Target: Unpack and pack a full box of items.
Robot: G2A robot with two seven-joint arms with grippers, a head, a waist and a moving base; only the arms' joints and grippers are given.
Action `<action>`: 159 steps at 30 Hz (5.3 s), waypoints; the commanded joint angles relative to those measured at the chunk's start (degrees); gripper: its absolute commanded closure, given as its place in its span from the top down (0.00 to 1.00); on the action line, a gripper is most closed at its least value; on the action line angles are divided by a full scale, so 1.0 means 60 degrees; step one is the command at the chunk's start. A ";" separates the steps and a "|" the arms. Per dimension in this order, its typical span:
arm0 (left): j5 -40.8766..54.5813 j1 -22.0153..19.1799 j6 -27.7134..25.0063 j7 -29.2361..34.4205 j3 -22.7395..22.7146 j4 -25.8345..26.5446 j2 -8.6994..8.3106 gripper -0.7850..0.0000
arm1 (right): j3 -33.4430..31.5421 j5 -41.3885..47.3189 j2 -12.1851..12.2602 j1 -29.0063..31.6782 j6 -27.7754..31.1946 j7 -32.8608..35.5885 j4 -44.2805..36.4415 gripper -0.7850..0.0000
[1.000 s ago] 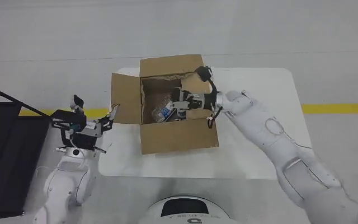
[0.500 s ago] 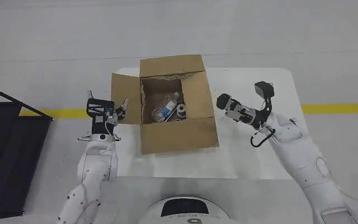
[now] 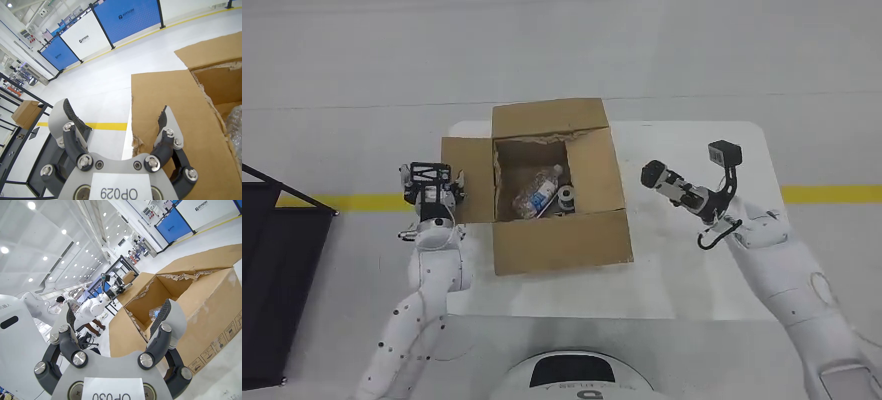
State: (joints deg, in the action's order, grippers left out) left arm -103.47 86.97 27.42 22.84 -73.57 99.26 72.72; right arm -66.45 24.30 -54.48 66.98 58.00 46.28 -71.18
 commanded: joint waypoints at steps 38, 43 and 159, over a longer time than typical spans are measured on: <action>0.2459 0.0248 -0.3788 -0.1119 0.0210 0.1826 0.0401 1.00 | -0.1273 0.0487 0.0140 0.1254 0.0000 0.0000 -0.0414 1.00; 0.2459 0.0248 -0.3788 -0.1119 0.0210 0.1826 0.0401 1.00 | -0.1240 0.0568 0.0138 0.1230 0.0000 0.0000 -0.0361 1.00; 1.7410 -0.8562 -0.9026 0.3724 0.5278 -1.0838 0.3288 1.00 | -0.1240 0.0568 0.0138 0.1230 0.0000 0.0000 -0.0361 1.00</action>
State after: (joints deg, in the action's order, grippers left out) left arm 0.63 35.92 -24.37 45.71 -41.77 34.95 92.30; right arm -73.89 27.71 -53.65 74.36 58.00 46.28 -73.34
